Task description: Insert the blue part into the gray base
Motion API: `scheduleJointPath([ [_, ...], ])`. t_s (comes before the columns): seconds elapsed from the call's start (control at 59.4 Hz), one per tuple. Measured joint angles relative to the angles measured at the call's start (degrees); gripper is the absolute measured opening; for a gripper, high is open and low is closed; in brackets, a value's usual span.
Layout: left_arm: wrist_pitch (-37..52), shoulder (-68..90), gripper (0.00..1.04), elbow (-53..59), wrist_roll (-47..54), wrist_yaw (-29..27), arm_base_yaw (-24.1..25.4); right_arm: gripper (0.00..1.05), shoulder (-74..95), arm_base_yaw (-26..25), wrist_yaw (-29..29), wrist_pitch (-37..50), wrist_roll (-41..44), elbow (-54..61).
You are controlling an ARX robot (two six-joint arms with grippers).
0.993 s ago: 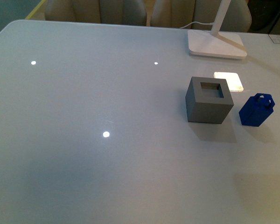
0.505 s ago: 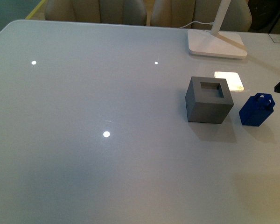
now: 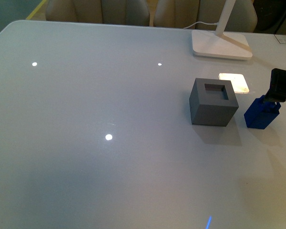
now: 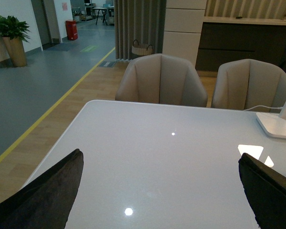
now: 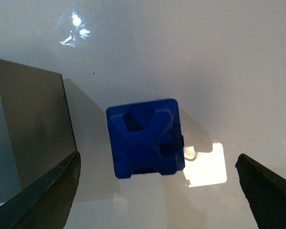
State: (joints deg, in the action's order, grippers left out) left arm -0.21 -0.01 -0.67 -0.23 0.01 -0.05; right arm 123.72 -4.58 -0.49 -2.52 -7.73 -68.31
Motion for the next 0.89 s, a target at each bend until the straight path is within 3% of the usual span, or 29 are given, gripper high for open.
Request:
scheduleJointPath([
  [0.455, 0.0, 0.0, 0.97, 0.0, 0.0, 0.0, 0.0, 0.95, 6.3, 1.5, 1.4, -2.4, -1.8, -6.8],
  [0.556, 0.0, 0.0, 0.97, 0.0, 0.0, 0.0, 0.0, 0.71, 6.9, 1.7, 1.6, -2.6, -1.8, -7.2],
  [0.69, 0.0, 0.0, 0.97, 0.0, 0.0, 0.0, 0.0, 0.5, 6.9, 1.7, 1.4, -2.6, -1.9, -7.1],
  [0.892, 0.0, 0.0, 0.97, 0.0, 0.0, 0.0, 0.0, 0.44, 5.2, 1.4, 0.2, -2.4, -2.0, -4.7],
])
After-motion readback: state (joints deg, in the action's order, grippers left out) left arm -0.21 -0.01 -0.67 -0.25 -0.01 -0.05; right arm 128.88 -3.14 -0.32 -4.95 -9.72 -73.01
